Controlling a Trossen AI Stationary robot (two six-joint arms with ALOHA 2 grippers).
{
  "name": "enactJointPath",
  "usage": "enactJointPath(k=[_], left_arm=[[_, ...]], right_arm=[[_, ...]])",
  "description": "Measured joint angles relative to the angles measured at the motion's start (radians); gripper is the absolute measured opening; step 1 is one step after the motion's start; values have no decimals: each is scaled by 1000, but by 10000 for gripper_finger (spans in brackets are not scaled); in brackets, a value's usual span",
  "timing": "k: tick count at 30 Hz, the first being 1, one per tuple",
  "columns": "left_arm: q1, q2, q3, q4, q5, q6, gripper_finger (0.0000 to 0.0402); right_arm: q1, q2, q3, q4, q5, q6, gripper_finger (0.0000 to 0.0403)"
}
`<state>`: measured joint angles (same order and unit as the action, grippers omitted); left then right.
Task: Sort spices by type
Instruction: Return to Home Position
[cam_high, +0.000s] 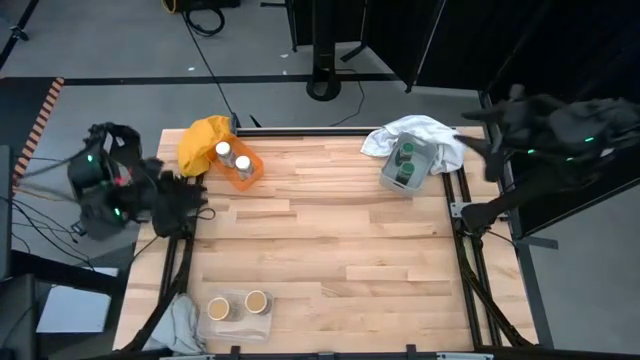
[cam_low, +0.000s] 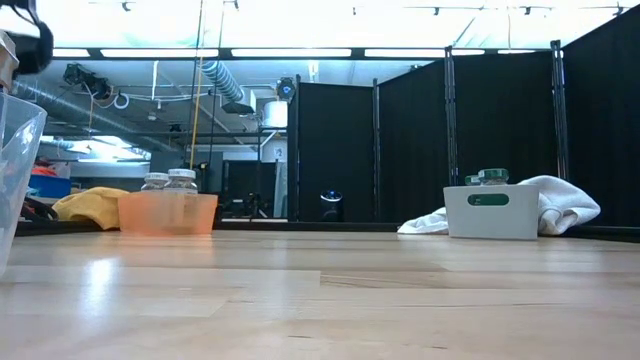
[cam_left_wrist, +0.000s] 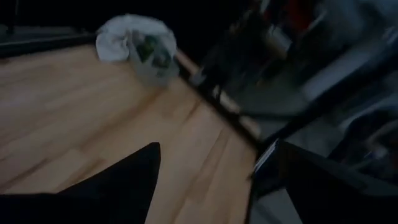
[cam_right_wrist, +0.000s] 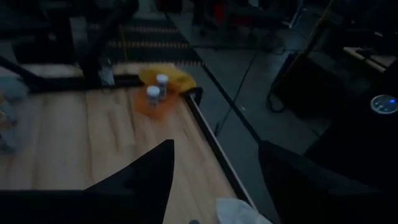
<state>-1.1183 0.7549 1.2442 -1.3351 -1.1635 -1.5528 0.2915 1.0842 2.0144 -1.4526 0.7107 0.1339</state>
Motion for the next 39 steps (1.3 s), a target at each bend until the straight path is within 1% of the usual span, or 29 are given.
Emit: enactJointPath(k=[2, 3, 5, 7, 10, 12, 15, 17, 19, 21, 23, 25, 26, 27, 31, 34, 36, 38, 39], left_arm=[[0, -45, 0, 14, -60, 17, 321], [0, -63, 0, 22, -94, 65, 321], [-1, -93, 0, 70, -156, 230, 321], [-1, -123, 0, 124, -190, 404, 321], [-1, -170, 0, 195, -185, 613, 321], [-1, -199, 0, 242, -160, 711, 321], [-1, -248, 0, 343, -85, 873, 321], [-1, -274, 0, 465, -22, 1017, 321], [-1, -290, -8, 636, 76, 1205, 321], [-1, -298, -25, 816, 211, 1403, 321], [-1, -304, -47, 968, 411, 1594, 321], [-1, -312, -74, 1056, 592, 1729, 321], [-1, -316, -89, 1080, 648, 1768, 321], [-1, -321, -105, 1096, 676, 1785, 321], [-1, -363, -193, 1122, 678, 1761, 321], [-1, -414, -295, 1225, 679, 1767, 321], [-1, -463, -380, 1298, 679, 1769, 321], [-1, -514, -473, 1376, 678, 1755, 321], [-1, -541, -524, 1424, 679, 1753, 321]], right_arm=[[0, -36, 1, -12, -13, 7, 242], [0, -57, 1, -32, -31, 21, 243], [0, -97, 1, -73, -101, 43, 245], [0, -139, -1, -99, -176, 58, 245], [1, -213, -8, -61, -188, 110, 243], [1, -281, -39, 11, -214, 109, 243], [3, -405, -133, 196, -313, 52, 245], [8, -491, -224, 342, -393, 7, 246], [8, -577, -337, 473, -463, -25, 246], [9, -657, -460, 578, -493, -31, 245], [8, -729, -586, 651, -494, -19, 244], [9, -793, -711, 720, -495, 2, 243], [9, -824, -772, 762, -495, 11, 243], [9, -853, -830, 803, -497, 19, 243], [9, -978, -1020, 962, -499, 28, 245], [9, -1071, -1137, 1074, -516, 27, 244], [11, -1080, -1184, 1144, -537, 20, 243], [10, -1067, -1196, 1119, -565, 30, 243], [12, -1057, -1201, 1144, -570, 43, 244]])
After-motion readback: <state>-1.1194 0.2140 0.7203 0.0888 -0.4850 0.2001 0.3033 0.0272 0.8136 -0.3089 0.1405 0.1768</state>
